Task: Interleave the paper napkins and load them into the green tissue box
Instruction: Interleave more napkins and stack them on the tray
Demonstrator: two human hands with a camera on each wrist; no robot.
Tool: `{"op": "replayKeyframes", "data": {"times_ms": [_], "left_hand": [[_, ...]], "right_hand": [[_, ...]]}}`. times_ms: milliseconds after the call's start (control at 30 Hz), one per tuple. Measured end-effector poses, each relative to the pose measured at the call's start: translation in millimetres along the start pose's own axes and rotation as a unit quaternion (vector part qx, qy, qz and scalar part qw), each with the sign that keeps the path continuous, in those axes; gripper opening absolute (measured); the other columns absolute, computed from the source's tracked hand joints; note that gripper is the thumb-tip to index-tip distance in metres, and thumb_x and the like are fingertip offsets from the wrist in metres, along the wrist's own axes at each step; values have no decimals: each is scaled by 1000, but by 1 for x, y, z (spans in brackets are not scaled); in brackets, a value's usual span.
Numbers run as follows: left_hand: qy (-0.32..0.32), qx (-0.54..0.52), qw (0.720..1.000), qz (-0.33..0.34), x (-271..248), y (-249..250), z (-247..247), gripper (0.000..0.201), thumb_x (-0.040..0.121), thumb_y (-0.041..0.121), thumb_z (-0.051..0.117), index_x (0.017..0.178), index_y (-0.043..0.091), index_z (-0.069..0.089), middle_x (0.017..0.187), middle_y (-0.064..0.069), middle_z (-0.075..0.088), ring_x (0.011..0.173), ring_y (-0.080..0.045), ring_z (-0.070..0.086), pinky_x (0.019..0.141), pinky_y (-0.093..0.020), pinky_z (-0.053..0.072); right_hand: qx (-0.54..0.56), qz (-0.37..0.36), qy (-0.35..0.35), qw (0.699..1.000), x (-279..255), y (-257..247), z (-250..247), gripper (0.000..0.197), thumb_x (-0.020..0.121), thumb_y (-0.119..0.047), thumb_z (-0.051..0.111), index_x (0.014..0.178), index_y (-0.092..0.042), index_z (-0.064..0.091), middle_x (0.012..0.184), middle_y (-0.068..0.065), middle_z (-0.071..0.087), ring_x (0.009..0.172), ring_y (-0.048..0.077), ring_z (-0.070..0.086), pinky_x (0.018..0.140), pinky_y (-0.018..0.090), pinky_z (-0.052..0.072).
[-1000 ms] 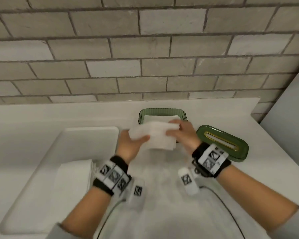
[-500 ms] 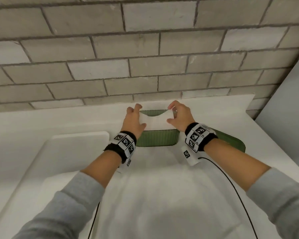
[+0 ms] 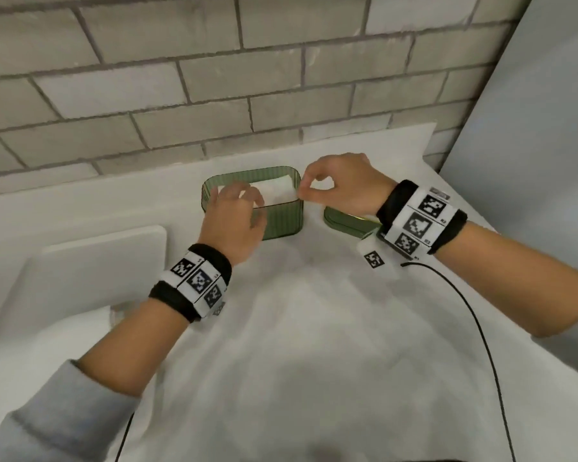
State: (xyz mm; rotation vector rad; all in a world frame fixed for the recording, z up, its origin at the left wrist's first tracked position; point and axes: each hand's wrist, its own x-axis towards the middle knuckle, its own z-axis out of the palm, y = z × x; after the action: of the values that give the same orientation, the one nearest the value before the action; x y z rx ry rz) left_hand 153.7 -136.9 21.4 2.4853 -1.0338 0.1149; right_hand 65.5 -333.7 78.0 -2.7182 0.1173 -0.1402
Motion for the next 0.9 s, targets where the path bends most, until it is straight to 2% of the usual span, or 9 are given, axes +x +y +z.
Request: {"op": "replayKeyframes", "data": {"times_ms": [100,167,267,433,533,600,733,833,900], "left_hand": [[-72,-84,994,23,-35,27,7,21,96,18,56,115,9,63,134,-10,54,133,-28,44,102,-23,30],[-135,-85,987,26,-57,44,17,25,96,23,59,119,11,61,130,-9,56,124,-26,52,90,-23,35],[-237,-51,970,3,-87,64,29,39,94,35,62,126,12,56,124,-7,55,113,-24,55,92,-31,44],[-367,101,923,-55,-128,77,41,82,80,71,60,133,10,41,128,-6,44,119,-24,44,95,-36,47],[-364,152,915,-84,-143,87,46,105,67,82,62,134,6,36,128,-8,40,120,-25,42,89,-35,49],[-353,161,916,-105,-148,90,49,113,59,87,63,133,5,35,126,-9,42,118,-25,44,86,-33,49],[-341,175,913,-141,-155,92,51,114,54,91,61,126,6,41,120,-8,51,114,-26,49,84,-32,48],[-346,174,912,-138,-160,93,51,98,62,89,58,121,11,47,119,-5,52,116,-26,47,87,-36,49],[-353,154,914,-130,-162,93,50,85,71,83,58,120,14,48,120,-4,51,118,-25,44,89,-37,49]], "right_hand": [[8,35,-55,998,-53,20,-25,21,85,-42,63,95,-25,71,102,-7,70,98,17,62,92,37,47],[-23,67,-83,994,-87,39,-33,18,83,-32,72,97,-22,71,102,-3,70,95,18,63,86,31,48],[-35,150,-130,980,-139,71,-31,31,75,-28,82,104,-23,70,105,-3,66,90,15,60,74,19,44],[-36,279,-221,934,-214,102,1,67,65,-45,86,122,-28,56,115,-3,49,98,16,51,84,25,40],[-15,309,-218,926,-239,102,27,88,53,-61,86,127,-29,50,118,-3,43,109,17,48,98,31,43],[-3,318,-202,926,-246,94,42,94,48,-65,85,125,-29,46,117,-3,40,109,19,47,97,35,45],[-1,298,-166,940,-248,72,63,71,56,-52,86,112,-24,53,107,-4,43,98,18,51,85,31,49],[19,279,-152,948,-249,63,73,38,68,-39,81,94,-17,64,91,-9,48,89,16,54,78,28,47],[26,271,-138,952,-252,57,79,33,74,-36,76,87,-7,64,87,-2,54,77,16,52,67,28,43]]}}
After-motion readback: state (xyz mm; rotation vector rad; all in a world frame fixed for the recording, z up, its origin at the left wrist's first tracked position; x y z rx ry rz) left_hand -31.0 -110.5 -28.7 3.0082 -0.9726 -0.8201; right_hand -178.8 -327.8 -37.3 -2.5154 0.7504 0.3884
